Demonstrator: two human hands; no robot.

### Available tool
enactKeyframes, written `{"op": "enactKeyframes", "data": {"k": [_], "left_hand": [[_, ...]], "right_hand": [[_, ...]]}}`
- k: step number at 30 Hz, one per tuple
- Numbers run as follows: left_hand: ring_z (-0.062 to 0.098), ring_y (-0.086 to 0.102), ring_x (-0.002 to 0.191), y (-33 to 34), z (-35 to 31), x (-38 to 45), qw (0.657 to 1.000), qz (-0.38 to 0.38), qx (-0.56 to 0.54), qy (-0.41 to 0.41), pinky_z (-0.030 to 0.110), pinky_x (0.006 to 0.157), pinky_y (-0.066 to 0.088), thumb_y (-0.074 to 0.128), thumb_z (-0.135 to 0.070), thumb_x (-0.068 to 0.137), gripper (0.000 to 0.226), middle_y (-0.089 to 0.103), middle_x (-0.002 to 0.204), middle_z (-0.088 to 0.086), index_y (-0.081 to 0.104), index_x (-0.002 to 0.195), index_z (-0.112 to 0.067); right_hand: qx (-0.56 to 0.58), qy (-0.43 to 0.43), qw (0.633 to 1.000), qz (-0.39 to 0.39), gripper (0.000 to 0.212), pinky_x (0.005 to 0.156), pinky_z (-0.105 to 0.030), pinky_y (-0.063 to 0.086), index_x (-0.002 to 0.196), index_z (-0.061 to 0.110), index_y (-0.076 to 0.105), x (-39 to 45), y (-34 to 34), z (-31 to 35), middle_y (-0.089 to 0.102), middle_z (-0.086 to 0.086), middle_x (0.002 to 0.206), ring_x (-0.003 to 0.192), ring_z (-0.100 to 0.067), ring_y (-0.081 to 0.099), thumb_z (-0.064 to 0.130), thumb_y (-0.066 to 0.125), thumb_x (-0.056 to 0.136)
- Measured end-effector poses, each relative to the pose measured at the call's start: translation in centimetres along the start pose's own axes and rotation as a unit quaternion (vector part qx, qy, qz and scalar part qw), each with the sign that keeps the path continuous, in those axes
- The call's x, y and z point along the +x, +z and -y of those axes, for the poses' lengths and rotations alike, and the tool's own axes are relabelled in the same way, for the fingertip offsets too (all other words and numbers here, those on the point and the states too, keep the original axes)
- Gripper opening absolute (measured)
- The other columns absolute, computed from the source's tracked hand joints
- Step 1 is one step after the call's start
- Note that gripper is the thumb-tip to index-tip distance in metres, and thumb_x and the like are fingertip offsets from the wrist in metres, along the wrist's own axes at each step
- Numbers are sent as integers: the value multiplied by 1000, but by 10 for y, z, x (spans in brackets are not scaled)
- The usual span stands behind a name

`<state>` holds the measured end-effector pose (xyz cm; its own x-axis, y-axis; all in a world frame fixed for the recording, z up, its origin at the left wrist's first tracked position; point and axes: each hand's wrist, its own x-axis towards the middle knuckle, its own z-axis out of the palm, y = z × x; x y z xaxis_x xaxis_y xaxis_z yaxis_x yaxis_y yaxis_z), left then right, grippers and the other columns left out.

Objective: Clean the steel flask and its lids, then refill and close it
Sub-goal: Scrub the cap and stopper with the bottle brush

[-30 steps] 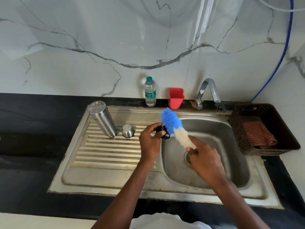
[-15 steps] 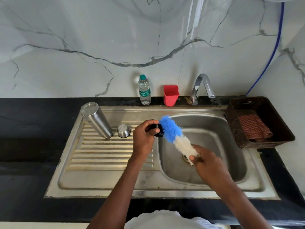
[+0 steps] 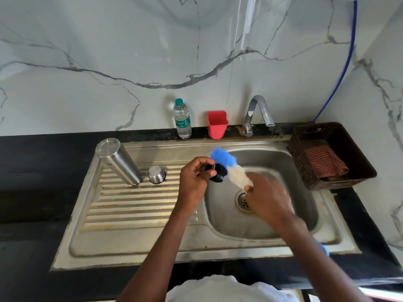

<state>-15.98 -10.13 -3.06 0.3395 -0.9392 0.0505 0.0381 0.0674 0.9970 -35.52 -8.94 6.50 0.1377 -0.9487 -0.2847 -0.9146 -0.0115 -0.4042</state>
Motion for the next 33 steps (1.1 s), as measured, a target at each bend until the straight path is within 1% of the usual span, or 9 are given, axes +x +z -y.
{"op": "enactKeyframes", "data": {"k": [2, 5, 9, 14, 16, 21, 26, 31, 33], "left_hand": [[16, 72, 103, 3, -6, 3, 1000, 4, -5, 3, 30, 97, 56, 68, 17, 84, 34, 77, 105, 4, 73, 102, -12], [16, 74, 103, -4, -12, 17, 999, -23, 24, 9, 30, 95, 57, 68, 16, 85, 38, 79, 106, -1, 76, 105, -16], [13, 73, 98, -11, -9, 17, 999, -36, -16, 0, 36, 95, 59, 71, 14, 84, 35, 78, 102, -6, 75, 105, -13], [9, 67, 88, -2, 2, 4, 996, -81, -40, -22, 28, 84, 54, 73, 13, 82, 29, 72, 94, -3, 69, 94, -13], [12, 66, 90, -7, 5, 8, 992, -110, -49, -24, 34, 86, 54, 74, 12, 81, 29, 71, 94, -2, 66, 92, -14], [22, 63, 100, -6, 2, -6, 995, 11, 64, 81, 35, 91, 54, 73, 15, 71, 35, 63, 101, 3, 60, 88, -13], [24, 62, 93, -32, -5, 7, 956, 58, 213, 193, 43, 80, 53, 68, 29, 60, 43, 62, 100, 3, 60, 86, -6], [17, 59, 89, -26, -7, -15, 937, 144, 261, 182, 32, 75, 50, 55, 30, 60, 50, 62, 97, -3, 55, 87, -12], [16, 58, 86, -34, -2, -18, 943, 137, 253, 167, 31, 74, 49, 55, 30, 60, 52, 62, 96, -3, 51, 87, -14]], "right_hand": [[117, 22, 991, 68, 23, 64, -31, 55, 112, 35, 68, 16, 5, -11, 74, -2, 96, 77, -19, 70, 29, 56, 93], [313, 76, 928, 185, 24, 40, -17, 27, 102, 38, 68, -4, 16, -18, 54, 0, 60, 39, -8, 37, 17, 57, 103], [423, 135, 885, 142, 17, 41, -16, 21, 108, 21, 65, -11, 36, -20, 40, 0, 56, 39, -8, 27, 12, 50, 105], [623, 209, 702, 274, 14, 31, -14, 15, 94, 16, 46, -1, 33, -16, 30, 3, 56, 34, -3, 22, 10, 46, 107], [653, 213, 658, 308, 15, 29, -14, 15, 92, 13, 46, -11, 31, -16, 29, 3, 57, 34, -2, 23, 10, 46, 106], [708, 277, 560, 329, 22, 26, -15, 19, 83, 11, 44, -7, 33, -12, 30, 4, 56, 32, -3, 26, 12, 49, 104], [693, 255, 597, 314, 20, 27, -15, 19, 86, 11, 45, -23, 23, -8, 30, 3, 59, 34, -3, 26, 10, 48, 106], [692, 288, 571, 335, 21, 25, -15, 20, 81, 11, 44, -21, 24, -6, 31, 4, 56, 31, -4, 27, 7, 51, 101], [684, 282, 586, 330, 17, 26, -14, 19, 85, 10, 45, -26, 24, -5, 32, 4, 56, 31, -3, 27, 6, 51, 101]]}}
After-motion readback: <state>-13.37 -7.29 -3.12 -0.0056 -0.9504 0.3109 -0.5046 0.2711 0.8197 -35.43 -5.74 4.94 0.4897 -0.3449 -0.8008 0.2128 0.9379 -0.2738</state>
